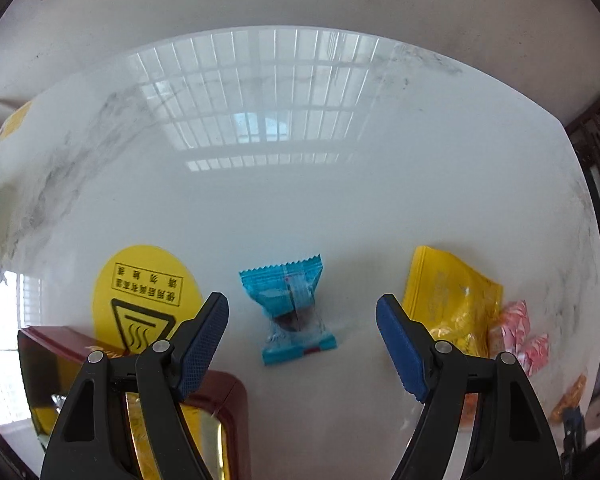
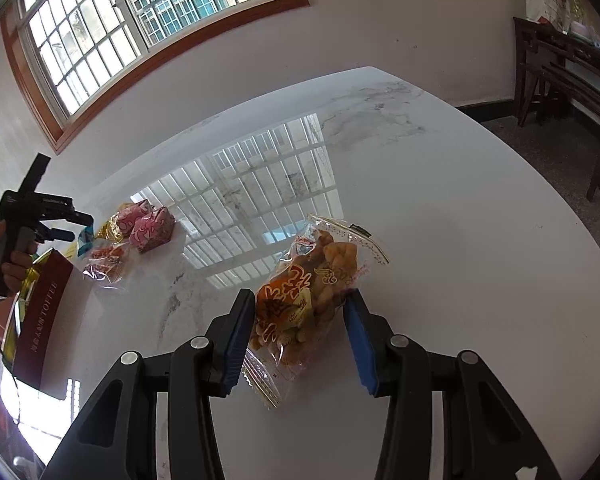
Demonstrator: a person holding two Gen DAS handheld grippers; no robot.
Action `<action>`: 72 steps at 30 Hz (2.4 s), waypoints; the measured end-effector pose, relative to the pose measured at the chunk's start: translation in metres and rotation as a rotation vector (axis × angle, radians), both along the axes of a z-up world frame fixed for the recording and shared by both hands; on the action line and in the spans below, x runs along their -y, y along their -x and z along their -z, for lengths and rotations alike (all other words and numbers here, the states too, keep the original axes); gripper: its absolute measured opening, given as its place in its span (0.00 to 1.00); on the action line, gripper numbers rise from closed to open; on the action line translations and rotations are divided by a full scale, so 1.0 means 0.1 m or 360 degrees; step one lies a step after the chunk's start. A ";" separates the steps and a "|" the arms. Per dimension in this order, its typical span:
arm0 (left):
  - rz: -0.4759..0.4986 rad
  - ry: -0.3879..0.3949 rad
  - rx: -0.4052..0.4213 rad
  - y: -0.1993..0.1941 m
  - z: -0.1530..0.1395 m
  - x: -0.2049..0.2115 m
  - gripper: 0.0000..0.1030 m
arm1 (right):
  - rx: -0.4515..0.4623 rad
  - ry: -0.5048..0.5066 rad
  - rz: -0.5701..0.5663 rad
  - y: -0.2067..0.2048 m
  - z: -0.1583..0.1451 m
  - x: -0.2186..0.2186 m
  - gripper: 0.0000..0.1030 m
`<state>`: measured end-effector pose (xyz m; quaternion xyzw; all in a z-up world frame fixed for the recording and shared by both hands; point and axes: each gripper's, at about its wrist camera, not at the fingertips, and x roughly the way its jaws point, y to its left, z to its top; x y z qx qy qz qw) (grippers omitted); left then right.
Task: Organize snacks
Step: 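Grasp the blue wrapped candy with the left gripper while the right gripper holds the peanut packet, then carry the blue candy over the gold tin with the left gripper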
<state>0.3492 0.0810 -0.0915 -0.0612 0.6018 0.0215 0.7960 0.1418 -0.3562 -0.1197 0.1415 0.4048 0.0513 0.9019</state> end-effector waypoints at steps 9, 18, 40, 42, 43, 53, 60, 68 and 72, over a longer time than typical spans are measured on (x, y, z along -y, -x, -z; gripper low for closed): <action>0.0035 -0.0011 -0.0026 -0.02 0.13 0.08 0.34 | 0.0000 -0.0023 0.0013 -0.03 0.01 0.00 0.41; -0.0009 0.0021 0.0120 0.35 -0.03 0.21 0.28 | 0.0003 -0.0026 0.0052 -0.07 0.03 0.04 0.41; 0.0062 -0.0152 0.0643 2.39 -1.11 0.15 0.28 | -0.0007 0.0068 0.0290 -0.23 0.03 0.21 0.41; 0.0051 -0.0183 0.0660 2.51 -1.12 0.07 0.28 | -0.0009 0.0070 0.0301 -0.23 0.04 0.21 0.41; 0.0049 -0.0203 0.0660 2.59 -1.11 0.01 0.28 | -0.0009 0.0072 0.0307 -0.23 0.03 0.21 0.41; -0.0047 -0.0249 0.0611 2.79 -0.88 -0.38 0.28 | -0.0018 0.0092 0.0342 -0.25 0.03 0.21 0.42; -0.0093 -0.0264 0.0572 2.80 -0.69 -0.57 0.28 | -0.0018 0.0095 0.0343 -0.25 0.03 0.20 0.42; -0.0130 -0.0172 0.0546 2.83 -0.47 -0.83 0.28 | -0.0017 0.0097 0.0344 -0.25 0.04 0.21 0.42; -0.0141 -0.0153 0.0542 2.85 -0.38 -0.96 0.28 | -0.0018 0.0095 0.0344 -0.24 0.03 0.21 0.42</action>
